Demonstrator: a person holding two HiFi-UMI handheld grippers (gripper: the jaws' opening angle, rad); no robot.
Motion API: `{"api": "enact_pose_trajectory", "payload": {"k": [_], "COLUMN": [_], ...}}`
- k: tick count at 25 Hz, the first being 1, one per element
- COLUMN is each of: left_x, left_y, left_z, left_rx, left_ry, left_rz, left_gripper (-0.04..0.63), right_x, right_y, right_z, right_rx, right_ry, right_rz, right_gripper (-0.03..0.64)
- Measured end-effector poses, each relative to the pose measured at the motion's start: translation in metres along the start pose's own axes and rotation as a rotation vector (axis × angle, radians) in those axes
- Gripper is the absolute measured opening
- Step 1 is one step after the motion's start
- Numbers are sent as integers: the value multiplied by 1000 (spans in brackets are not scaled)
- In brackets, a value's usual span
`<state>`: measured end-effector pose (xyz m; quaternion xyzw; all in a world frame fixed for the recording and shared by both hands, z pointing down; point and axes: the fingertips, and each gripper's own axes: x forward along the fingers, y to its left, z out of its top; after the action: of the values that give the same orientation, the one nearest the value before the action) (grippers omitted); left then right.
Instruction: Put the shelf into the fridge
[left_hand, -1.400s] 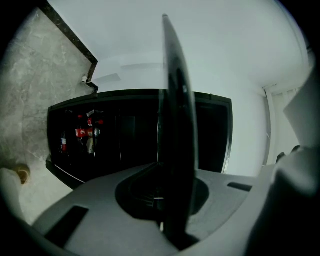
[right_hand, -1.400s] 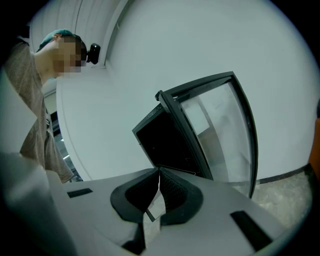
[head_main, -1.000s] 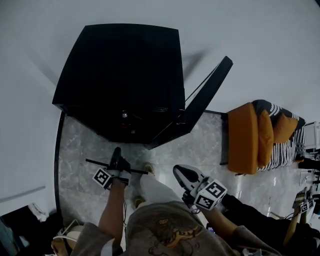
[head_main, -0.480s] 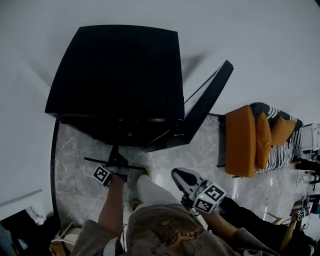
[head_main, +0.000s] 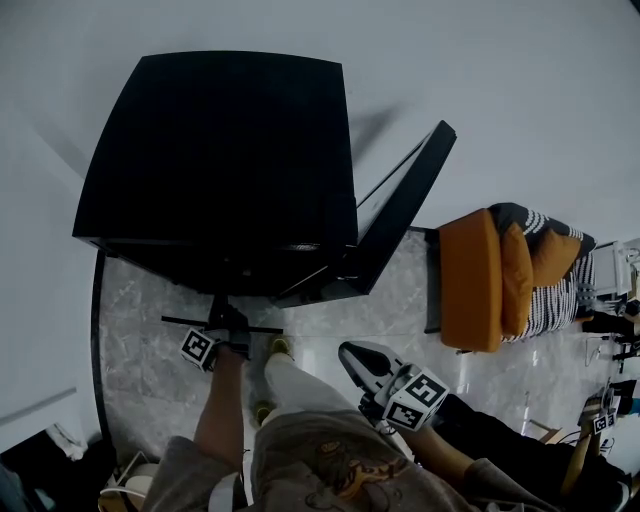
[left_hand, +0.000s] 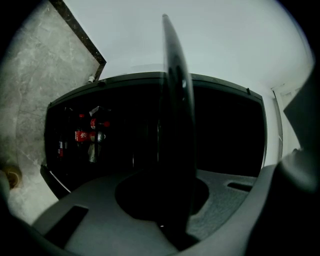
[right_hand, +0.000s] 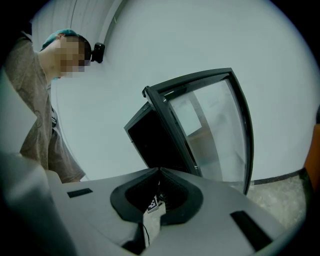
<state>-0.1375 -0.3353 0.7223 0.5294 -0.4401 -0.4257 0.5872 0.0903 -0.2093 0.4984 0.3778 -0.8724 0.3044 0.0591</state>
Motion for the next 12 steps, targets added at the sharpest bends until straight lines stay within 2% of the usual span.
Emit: {"api": "enact_pose_trajectory", "payload": {"k": [12], "left_x": [31], "left_y": [2], "left_z": [2], "left_rx": [12], "left_ry": [-4], "left_rz": [-22], "left_gripper": [17], "right_x": [-5], "right_y": [4], "right_z": [-9], "right_rx": [0], "right_ry": [11], "right_rz": [-28], "right_gripper": [21]}}
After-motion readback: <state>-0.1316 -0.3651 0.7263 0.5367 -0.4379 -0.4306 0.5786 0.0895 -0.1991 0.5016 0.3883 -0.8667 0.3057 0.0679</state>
